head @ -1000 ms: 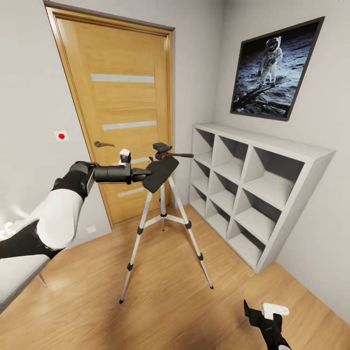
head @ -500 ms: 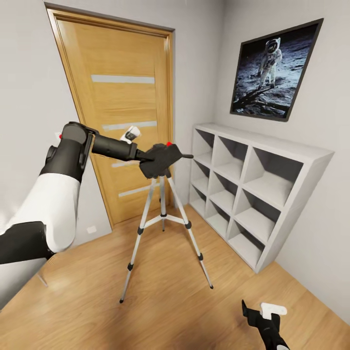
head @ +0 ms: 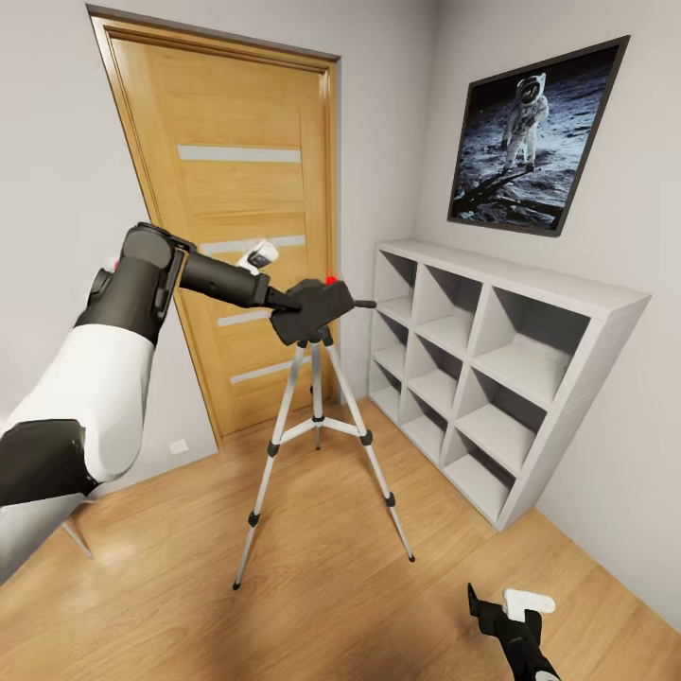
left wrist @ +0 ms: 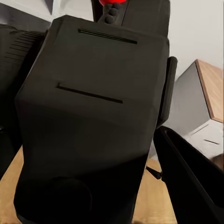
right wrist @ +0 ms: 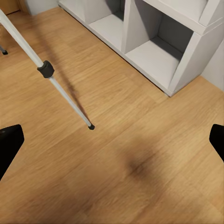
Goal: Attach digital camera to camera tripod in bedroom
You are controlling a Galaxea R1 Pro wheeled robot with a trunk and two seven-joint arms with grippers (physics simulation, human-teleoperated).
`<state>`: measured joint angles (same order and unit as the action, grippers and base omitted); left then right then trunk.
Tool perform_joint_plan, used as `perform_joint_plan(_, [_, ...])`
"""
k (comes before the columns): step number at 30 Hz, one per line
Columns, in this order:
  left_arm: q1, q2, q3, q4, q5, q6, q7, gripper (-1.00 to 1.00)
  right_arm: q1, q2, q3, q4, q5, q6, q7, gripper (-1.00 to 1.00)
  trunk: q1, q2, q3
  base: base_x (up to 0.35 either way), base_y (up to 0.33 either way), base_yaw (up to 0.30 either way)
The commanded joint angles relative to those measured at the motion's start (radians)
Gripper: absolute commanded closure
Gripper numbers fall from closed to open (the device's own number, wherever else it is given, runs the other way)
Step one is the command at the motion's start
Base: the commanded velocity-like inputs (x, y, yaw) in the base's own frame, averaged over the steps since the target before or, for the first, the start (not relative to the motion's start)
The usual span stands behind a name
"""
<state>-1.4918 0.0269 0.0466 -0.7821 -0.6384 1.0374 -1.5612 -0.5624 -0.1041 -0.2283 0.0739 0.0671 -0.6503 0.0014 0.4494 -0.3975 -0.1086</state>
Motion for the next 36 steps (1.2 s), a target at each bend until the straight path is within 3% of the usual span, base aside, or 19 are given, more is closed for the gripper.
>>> perform_joint_plan(1, [0.000, 0.000, -0.020, 0.001, -0.010, 0.010, -0.010, 1.00, -0.002, 0.000, -0.008, 0.004, 0.007, -0.006, 0.000, -1.00, 0.001, -0.002, -0.002, 0.000, 0.000, 0.000])
perform_joint_plan(3, [0.003, 0.014, -0.130, 0.003, -0.009, 0.010, -0.010, 1.00, -0.002, 0.000, -0.008, 0.004, 0.007, -0.006, 0.000, -1.00, 0.001, -0.002, -0.002, 0.000, 0.000, 0.000])
perform_joint_plan(4, [0.004, 0.020, -0.162, 0.004, -0.008, 0.010, -0.010, 1.00, -0.002, 0.000, -0.008, 0.004, 0.007, -0.005, 0.000, -1.00, 0.001, -0.002, -0.002, 0.000, 0.000, 0.000])
perform_joint_plan(9, [0.005, 0.027, -0.221, 0.004, -0.007, 0.010, -0.010, 1.00, -0.002, 0.008, -0.008, 0.004, 0.007, -0.005, 0.000, -1.00, 0.001, -0.002, -0.002, 0.000, 0.000, 0.000])
perform_joint_plan(15, [0.005, 0.030, -0.242, 0.004, -0.004, 0.010, -0.010, 1.00, -0.001, 0.016, -0.008, 0.004, 0.007, -0.005, 0.000, -1.00, 0.001, -0.002, -0.002, 0.000, 0.000, 0.000])
perform_joint_plan(26, [0.005, 0.046, -0.232, -0.008, 0.003, 0.010, -0.010, 1.00, 0.005, 0.018, -0.008, 0.004, 0.007, -0.005, 0.000, -1.00, 0.001, -0.002, -0.002, 0.000, 0.000, 0.000])
perform_joint_plan(33, [0.003, 0.047, -0.228, -0.144, 0.005, 0.010, -0.010, 1.00, 0.017, 0.022, -0.007, 0.004, 0.008, -0.003, 0.000, -1.00, 0.001, -0.002, -0.002, 0.000, 0.000, 0.000])
perform_joint_plan(34, [-0.001, 0.046, -0.228, -0.202, 0.005, 0.010, -0.010, 1.00, 0.035, 0.036, -0.007, 0.004, 0.008, -0.002, 0.000, -1.00, 0.001, -0.002, -0.002, 0.000, 0.000, 0.000])
perform_joint_plan(36, [-0.004, 0.046, -0.228, -0.213, 0.005, 0.010, -0.010, 1.00, 0.043, 0.042, -0.007, 0.005, 0.008, -0.002, 0.000, -1.00, 0.001, -0.002, -0.002, 0.000, 0.000, 0.000])
